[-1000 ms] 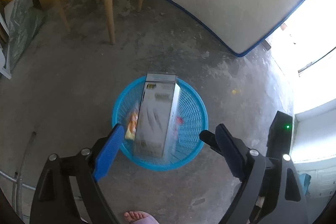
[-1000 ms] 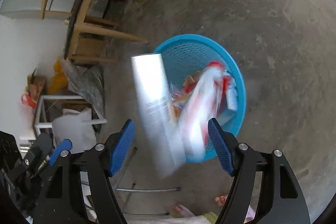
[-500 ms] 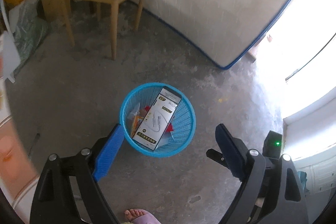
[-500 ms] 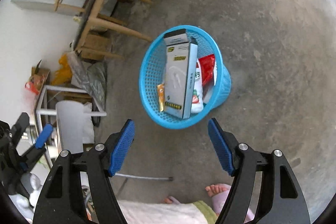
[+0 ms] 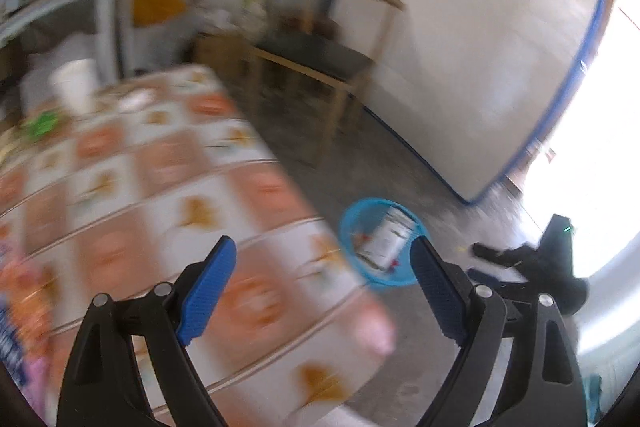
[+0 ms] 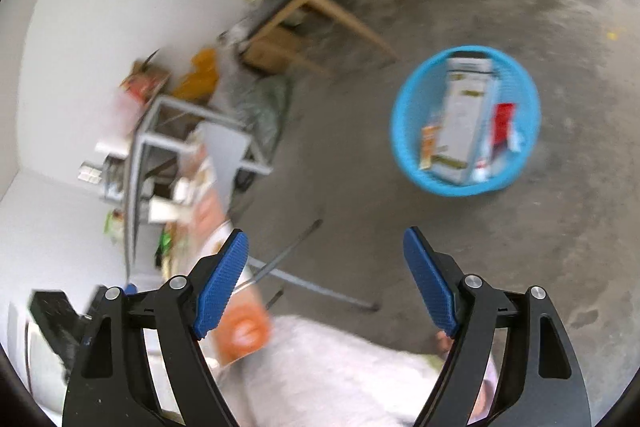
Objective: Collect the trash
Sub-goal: 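Return both grippers to the table above the snack bags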
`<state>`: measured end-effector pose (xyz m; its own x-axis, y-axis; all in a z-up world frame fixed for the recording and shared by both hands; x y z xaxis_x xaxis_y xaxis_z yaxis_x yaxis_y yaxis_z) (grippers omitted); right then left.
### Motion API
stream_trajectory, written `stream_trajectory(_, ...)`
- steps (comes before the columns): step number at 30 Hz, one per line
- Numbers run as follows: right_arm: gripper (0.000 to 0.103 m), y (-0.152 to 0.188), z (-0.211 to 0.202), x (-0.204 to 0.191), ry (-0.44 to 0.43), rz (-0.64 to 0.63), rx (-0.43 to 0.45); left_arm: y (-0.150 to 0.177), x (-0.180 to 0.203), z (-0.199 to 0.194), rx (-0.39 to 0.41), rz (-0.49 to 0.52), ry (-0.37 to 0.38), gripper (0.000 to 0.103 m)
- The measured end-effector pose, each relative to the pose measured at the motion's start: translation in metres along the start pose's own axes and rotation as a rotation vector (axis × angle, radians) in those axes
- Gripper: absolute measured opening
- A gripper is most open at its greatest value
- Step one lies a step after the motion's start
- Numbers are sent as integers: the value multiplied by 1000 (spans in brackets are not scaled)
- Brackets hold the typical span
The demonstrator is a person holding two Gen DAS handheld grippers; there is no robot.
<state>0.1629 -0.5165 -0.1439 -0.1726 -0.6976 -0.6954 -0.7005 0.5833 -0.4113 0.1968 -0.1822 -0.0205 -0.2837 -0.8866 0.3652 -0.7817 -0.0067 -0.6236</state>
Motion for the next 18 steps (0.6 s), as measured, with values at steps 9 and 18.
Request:
stream_trajectory(9,76,45,80,-136,-219,-201,-234,31,-170,-138,281,-224,-291,86)
stream_trajectory(18,77,125,180,-276,-360,-420,-493,58,-261,-195,364,-403,-395,83)
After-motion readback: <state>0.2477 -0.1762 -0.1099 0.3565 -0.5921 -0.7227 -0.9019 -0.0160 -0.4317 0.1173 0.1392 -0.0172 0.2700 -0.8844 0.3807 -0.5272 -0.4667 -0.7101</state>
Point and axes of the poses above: each gripper's, at about its wrist camera, not at the fingertips, and z roughly the way its jaws point, x to its right, y to its underside, the point moved 5 cm from there along z, roughly the way its jaws point, and after that the axes turned 12 degrees about -z, right-handed, at the moved point
